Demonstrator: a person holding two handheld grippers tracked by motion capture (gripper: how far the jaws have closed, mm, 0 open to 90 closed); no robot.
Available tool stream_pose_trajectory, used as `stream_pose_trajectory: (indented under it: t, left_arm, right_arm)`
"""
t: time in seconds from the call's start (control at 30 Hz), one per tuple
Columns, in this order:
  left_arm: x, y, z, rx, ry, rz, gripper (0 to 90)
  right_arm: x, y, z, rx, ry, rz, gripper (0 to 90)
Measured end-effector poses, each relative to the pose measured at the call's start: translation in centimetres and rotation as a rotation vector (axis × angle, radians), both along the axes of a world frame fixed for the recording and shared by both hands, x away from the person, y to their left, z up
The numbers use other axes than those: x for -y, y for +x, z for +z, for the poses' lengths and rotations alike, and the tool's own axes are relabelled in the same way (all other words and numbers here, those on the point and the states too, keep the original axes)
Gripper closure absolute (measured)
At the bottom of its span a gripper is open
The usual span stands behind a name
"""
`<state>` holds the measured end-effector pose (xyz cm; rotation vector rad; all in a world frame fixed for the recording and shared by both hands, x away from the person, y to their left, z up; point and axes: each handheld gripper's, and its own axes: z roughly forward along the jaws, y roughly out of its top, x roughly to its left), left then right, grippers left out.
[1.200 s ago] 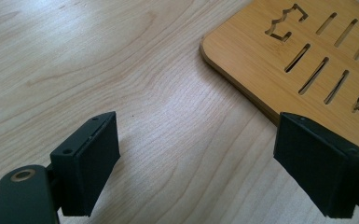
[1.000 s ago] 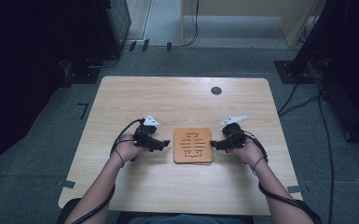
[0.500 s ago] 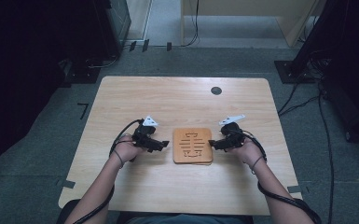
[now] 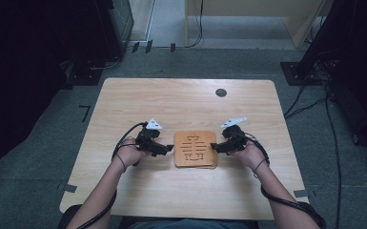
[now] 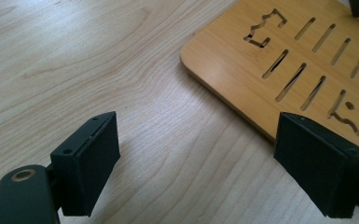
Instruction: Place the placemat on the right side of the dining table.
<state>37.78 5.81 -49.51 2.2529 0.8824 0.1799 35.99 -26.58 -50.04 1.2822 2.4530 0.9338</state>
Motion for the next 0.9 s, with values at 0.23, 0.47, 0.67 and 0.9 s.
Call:
stream_pose_trajectory:
  t: [0.23, 0.47, 0.67, 0.9]
  left_arm:
    - [0.3, -0.2, 0.5, 0.001, -0.006, -0.018, 23.6]
    - [0.6, -0.2, 0.5, -0.027, -0.005, -0.021, 25.7]
    - [1.1, -0.3, 0.7, -0.044, -0.013, -0.029, 31.1]
    - [1.7, -0.4, 0.8, -0.054, -0.008, -0.048, 31.9]
  right_arm:
    - [-0.5, 0.1, 0.0, 0.005, 0.001, 0.003, 23.7]
    - [-1.2, 0.2, -0.1, 0.013, 0.003, 0.0, 23.4]
    - [-2.1, 0.0, -0.1, 0.024, 0.001, 0.001, 23.0]
    - [-2.9, -0.1, -0.1, 0.042, -0.005, 0.007, 22.5]
